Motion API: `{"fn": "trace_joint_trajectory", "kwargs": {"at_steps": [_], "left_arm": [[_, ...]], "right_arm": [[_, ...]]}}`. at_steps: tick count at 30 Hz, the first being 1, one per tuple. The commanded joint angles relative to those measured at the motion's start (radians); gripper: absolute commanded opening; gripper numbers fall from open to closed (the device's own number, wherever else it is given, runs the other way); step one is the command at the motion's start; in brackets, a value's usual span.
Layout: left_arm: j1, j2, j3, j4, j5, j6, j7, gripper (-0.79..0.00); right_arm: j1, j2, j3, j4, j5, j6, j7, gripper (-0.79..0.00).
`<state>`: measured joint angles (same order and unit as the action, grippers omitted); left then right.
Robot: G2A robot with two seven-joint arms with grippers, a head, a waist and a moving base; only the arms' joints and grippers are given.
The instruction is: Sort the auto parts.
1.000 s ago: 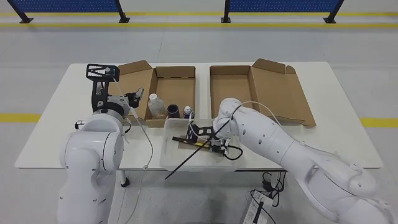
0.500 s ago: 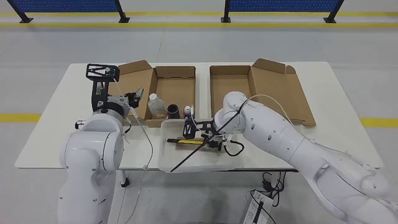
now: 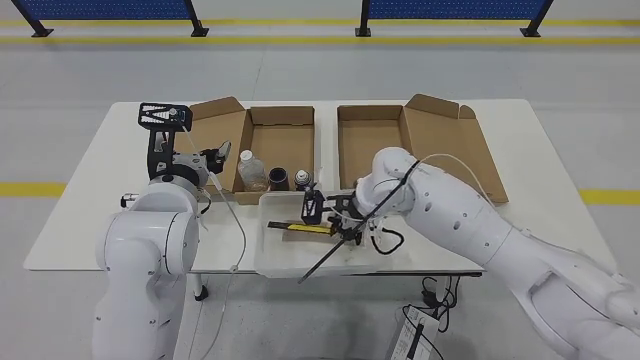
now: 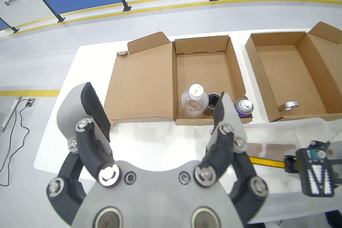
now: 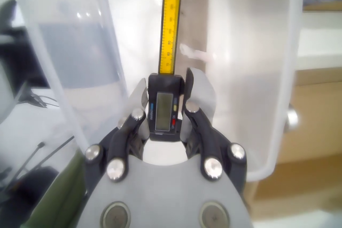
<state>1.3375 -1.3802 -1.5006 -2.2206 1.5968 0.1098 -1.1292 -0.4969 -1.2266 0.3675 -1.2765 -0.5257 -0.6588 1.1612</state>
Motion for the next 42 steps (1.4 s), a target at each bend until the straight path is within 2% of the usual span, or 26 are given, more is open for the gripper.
{"fn": "trace_joint_trajectory", "kwargs": {"at_steps": [1, 12, 25, 36, 42], "left_arm": [[0.000, 0.000, 0.000, 0.000, 0.000, 0.000, 0.000, 0.000], [0.000, 0.000, 0.000, 0.000, 0.000, 0.000, 0.000, 0.000], [0.000, 0.000, 0.000, 0.000, 0.000, 0.000, 0.000, 0.000], [0.000, 0.000, 0.000, 0.000, 0.000, 0.000, 0.000, 0.000], [0.000, 0.000, 0.000, 0.000, 0.000, 0.000, 0.000, 0.000]], "right_arm": [[-0.006, 0.013, 0.012, -0.009, 0.020, -0.014, -0.014, -0.785], [-0.014, 0.102, 0.037, -0.017, 0.154, -0.137, -0.137, -0.785], [0.015, 0.183, 0.018, -0.010, 0.274, -0.252, -0.252, -0.785], [0.042, 0.225, -0.014, 0.029, 0.366, -0.354, -0.353, -0.785], [0.059, 0.232, -0.035, 0.026, 0.410, -0.354, -0.354, -0.785]]}}
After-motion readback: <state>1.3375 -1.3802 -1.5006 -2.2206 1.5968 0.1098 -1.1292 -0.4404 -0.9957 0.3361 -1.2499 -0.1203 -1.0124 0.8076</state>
